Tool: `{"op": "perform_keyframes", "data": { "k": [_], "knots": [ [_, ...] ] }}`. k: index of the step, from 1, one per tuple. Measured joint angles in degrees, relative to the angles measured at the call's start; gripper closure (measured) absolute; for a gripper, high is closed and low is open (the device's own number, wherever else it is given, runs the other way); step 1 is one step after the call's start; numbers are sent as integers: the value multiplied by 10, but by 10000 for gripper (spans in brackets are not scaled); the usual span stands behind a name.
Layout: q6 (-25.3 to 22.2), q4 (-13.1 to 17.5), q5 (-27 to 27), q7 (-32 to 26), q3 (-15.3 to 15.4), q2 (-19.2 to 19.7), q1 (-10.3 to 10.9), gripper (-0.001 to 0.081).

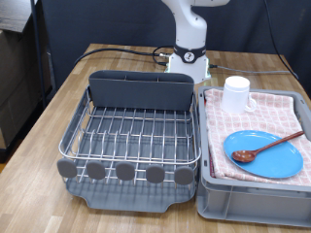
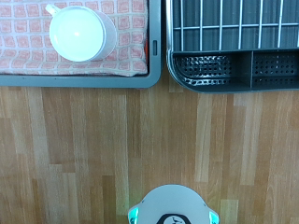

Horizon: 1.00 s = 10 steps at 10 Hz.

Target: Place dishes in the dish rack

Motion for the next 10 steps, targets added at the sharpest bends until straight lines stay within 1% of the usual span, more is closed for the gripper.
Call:
{"op": "perform_keyframes", "data": {
  "k": [2,4,5,7,9,10],
  "knots": [
    [0,0,2,23,9,2,0,3],
    [2,5,5,78,39,15,0,3],
    [9,12,10,113,56,28,0,3],
    [44,30,24,175,86,62,0,3],
    [83,52,38,233,105,101,0,3],
    [94,66,44,265,113,123,0,3]
  ]
}}
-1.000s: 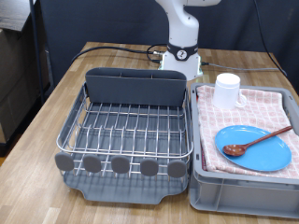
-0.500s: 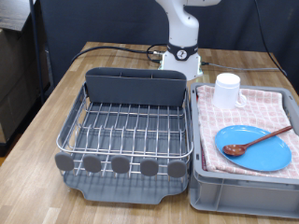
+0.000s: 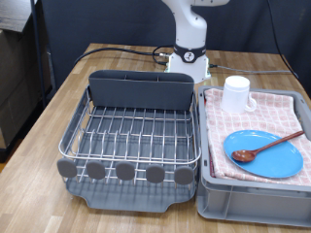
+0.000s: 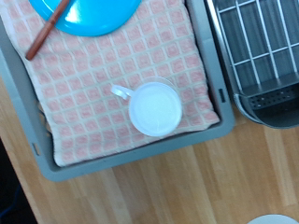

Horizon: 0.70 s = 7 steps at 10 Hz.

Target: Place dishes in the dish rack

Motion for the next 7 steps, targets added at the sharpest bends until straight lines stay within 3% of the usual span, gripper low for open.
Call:
{"op": "perform_keyframes", "data": {
  "k": [7],
  "knots": [
    [53,110,-9,176,50,160,0,3]
  ]
}}
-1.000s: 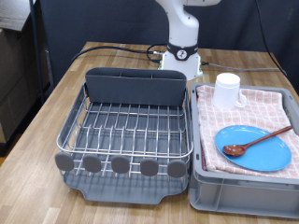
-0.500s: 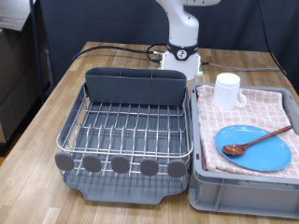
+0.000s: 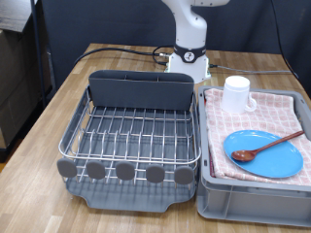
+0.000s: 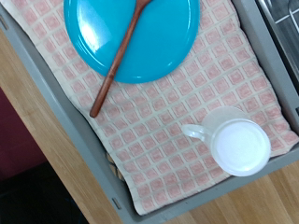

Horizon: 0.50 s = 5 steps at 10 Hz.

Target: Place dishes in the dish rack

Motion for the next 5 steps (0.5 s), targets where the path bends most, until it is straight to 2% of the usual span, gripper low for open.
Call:
{"op": "perform_keyframes", "data": {
  "k": [2,5],
  "knots": [
    [27,9,-10,18,11,23,0,3],
    [34,12,-10,-1,11,32,0,3]
  ]
}}
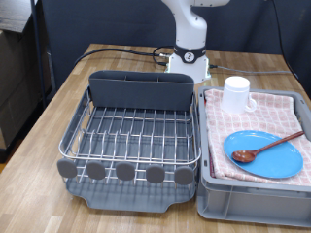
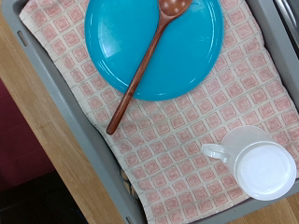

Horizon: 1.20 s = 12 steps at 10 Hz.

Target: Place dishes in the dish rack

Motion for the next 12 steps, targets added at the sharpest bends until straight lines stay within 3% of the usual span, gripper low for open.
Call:
{"op": "perform_keyframes", "data": {
  "k": [3,6,8,12],
  "knots": [
    [18,-2,-49,11,24,22,2,3],
    [64,-11,-92,114,54,75,5,3],
    [114,-37,-130,200,72,96,9,3],
    [212,-96,-151,241,82,129,10,3]
  ]
}}
